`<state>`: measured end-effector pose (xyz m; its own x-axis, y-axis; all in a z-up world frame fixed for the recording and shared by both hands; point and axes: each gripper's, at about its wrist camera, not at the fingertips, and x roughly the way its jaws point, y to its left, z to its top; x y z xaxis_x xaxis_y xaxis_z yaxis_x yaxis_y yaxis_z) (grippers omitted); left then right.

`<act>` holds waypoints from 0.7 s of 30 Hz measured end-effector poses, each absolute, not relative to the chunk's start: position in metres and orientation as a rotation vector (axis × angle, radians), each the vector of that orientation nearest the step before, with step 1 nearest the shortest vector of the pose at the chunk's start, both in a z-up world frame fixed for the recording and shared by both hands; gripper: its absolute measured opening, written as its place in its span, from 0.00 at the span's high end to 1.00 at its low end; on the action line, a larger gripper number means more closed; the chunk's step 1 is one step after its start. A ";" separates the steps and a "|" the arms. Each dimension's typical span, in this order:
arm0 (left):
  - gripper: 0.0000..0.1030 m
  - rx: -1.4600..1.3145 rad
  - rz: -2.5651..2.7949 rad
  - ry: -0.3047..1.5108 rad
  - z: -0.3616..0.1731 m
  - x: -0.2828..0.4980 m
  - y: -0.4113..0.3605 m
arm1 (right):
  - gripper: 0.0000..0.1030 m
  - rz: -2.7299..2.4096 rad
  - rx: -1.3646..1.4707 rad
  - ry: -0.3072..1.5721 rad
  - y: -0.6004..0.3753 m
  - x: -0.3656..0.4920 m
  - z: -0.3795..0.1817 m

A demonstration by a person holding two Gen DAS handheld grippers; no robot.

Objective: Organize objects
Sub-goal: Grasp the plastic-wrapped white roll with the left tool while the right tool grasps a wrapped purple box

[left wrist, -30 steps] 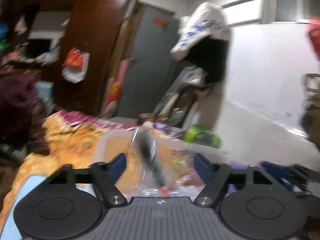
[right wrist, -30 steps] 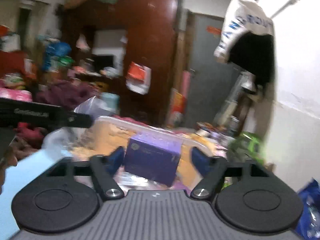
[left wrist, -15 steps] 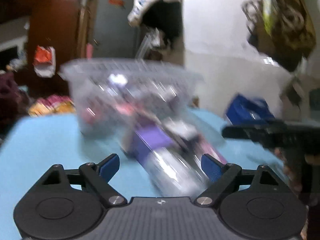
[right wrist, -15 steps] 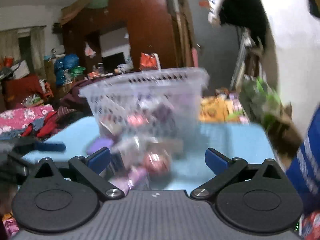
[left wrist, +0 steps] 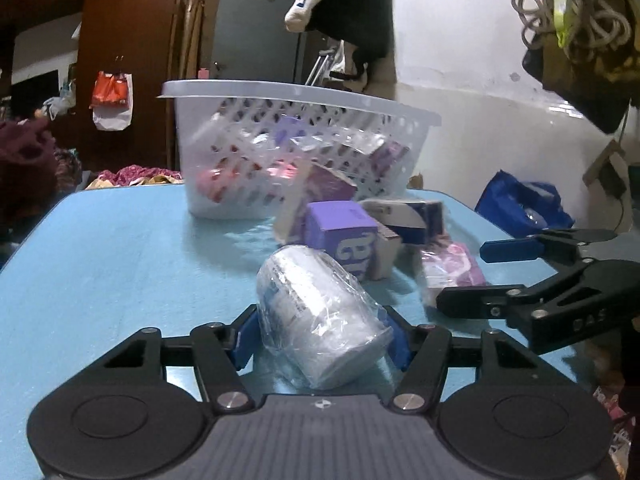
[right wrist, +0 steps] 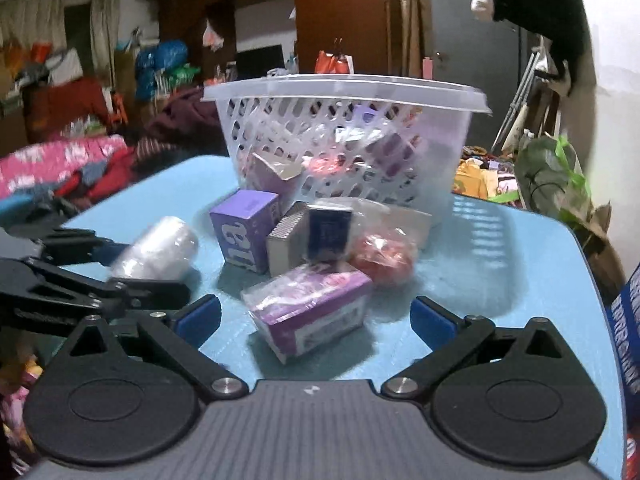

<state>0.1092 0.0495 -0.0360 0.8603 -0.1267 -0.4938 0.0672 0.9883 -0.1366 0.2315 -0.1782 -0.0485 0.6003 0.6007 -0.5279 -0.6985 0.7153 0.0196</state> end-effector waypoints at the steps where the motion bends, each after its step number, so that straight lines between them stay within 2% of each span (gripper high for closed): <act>1: 0.36 -0.130 -0.098 0.521 -0.036 0.110 0.054 | 0.00 0.760 -0.217 0.539 -0.174 0.231 -0.049; 4: 0.36 -0.151 -0.110 0.508 -0.037 0.108 0.060 | 0.04 0.745 -0.264 0.573 -0.162 0.233 -0.055; 7: 0.36 -0.153 -0.116 0.494 -0.039 0.105 0.061 | 0.27 0.764 -0.266 0.587 -0.165 0.232 -0.058; 13: 0.36 -0.219 -0.121 0.434 -0.041 0.097 0.073 | 0.29 0.812 -0.149 0.466 -0.190 0.220 -0.054; 17: 0.36 -0.242 -0.108 0.377 -0.038 0.090 0.080 | 0.29 0.830 0.038 0.379 -0.222 0.220 -0.054; 21: 0.36 -0.263 -0.109 0.349 -0.038 0.089 0.085 | 0.29 0.781 0.046 0.291 -0.227 0.208 -0.053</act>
